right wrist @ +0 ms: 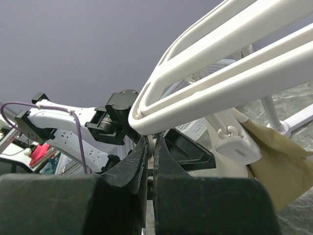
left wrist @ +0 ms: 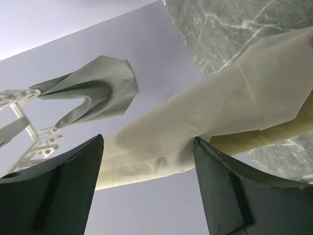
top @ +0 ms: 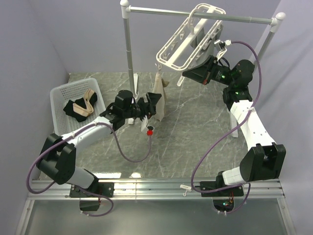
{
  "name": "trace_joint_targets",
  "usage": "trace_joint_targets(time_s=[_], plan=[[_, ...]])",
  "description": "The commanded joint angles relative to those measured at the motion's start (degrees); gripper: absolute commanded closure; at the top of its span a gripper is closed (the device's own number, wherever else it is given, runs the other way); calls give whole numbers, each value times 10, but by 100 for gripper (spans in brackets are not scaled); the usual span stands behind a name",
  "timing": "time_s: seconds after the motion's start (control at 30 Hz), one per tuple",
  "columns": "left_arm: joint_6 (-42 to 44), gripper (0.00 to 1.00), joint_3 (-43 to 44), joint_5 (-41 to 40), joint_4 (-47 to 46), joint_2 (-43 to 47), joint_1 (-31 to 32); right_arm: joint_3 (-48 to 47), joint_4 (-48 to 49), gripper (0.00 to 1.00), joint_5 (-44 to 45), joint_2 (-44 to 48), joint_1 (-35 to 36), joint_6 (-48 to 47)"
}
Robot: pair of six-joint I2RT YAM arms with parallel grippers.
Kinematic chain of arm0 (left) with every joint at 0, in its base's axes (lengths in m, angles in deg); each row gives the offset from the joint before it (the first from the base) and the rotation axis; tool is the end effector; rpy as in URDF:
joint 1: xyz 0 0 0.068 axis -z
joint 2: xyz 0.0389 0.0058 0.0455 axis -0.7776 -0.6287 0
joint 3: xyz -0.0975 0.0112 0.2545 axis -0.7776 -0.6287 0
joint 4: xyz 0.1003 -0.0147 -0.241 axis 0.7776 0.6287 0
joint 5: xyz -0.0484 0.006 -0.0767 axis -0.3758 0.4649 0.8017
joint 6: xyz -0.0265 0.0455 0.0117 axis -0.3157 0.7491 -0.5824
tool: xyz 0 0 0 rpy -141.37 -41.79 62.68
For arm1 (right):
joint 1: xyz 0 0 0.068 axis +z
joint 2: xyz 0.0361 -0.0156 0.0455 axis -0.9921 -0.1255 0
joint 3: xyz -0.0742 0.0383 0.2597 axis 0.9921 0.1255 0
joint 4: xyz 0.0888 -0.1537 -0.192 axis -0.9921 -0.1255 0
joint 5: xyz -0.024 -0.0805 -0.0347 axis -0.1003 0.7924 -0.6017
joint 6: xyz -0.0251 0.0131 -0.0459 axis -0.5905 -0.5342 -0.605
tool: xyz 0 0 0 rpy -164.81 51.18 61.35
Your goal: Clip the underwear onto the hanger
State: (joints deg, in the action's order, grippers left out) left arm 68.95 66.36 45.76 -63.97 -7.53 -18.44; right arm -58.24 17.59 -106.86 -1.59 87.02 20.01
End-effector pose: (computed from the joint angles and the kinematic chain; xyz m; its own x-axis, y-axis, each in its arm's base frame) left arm 0.2643 -0.1919 0.2776 0.9247 0.3248 0.1987 -0.0792 -0.3463 0.9348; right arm 0.3094 0.0554 0.4375 -0.4273 0.2750 -0.8613 -0.8497 0.2035 0.4865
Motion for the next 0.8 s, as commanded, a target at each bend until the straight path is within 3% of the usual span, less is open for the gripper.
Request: trace_joint_targets(time_s=[0.0,0.27,0.77], plan=[[64,21,28,26,-8,-22,-1,3,25,100,-13,1,-4,5],[88,21,41,65,-5,-53,-1,4,22,100,-16,2,-6,4],[134,21,72,125,123,-61,12,10,27,100,-17,2,-11,6]])
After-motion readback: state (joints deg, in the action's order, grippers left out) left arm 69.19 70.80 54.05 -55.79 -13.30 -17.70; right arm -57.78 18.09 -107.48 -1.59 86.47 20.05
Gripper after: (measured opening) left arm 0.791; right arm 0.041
